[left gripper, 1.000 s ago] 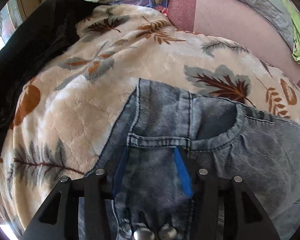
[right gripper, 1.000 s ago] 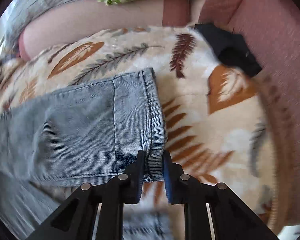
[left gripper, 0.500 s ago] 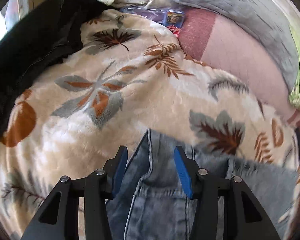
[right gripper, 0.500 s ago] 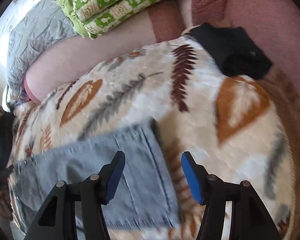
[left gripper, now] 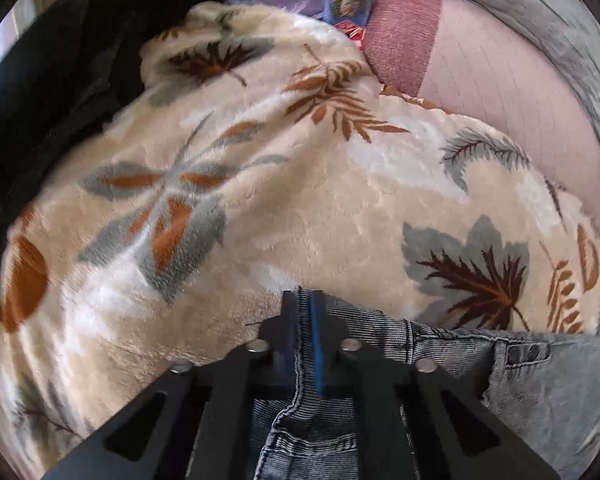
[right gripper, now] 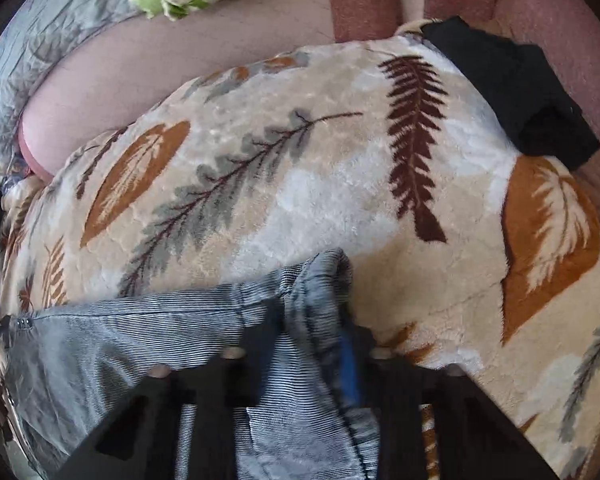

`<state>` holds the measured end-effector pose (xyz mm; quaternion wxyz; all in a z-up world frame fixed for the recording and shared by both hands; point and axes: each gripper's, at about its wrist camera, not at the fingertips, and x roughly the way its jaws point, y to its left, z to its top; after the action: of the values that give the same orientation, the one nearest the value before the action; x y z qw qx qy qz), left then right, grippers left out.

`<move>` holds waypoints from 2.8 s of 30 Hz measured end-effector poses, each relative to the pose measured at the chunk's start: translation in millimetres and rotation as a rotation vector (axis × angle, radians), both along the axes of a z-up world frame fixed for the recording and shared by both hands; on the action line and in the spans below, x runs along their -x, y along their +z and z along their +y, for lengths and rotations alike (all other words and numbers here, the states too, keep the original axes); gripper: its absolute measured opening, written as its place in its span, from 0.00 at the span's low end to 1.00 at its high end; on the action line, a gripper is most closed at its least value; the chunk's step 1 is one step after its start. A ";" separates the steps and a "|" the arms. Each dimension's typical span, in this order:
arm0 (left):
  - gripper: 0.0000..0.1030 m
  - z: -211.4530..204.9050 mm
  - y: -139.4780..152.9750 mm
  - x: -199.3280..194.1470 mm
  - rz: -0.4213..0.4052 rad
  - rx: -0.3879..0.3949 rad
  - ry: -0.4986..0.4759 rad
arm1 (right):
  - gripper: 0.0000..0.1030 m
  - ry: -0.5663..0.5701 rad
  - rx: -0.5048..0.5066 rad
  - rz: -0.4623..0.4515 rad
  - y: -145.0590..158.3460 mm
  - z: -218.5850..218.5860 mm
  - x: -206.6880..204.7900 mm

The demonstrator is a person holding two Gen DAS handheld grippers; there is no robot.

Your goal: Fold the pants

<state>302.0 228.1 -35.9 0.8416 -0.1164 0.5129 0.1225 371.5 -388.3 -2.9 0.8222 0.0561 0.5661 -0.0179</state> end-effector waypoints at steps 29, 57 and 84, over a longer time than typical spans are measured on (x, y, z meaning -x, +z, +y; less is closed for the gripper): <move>0.08 26.7 68.9 335.8 -0.171 -0.014 -0.022 | 0.61 0.057 -0.231 -0.135 35.7 -44.0 362.4; 0.47 -98.5 9.7 277.5 -0.095 -0.060 -0.295 | 0.32 0.021 0.150 -0.038 22.7 7.2 203.8; 0.51 -86.9 5.4 274.9 -0.117 0.028 -0.278 | 0.18 -0.075 -0.092 0.078 35.6 -25.8 295.2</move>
<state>27.1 141.2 -30.5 0.8771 -0.0631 0.4760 -0.0094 76.4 -414.2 32.7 0.7947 0.1143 0.5956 -0.0250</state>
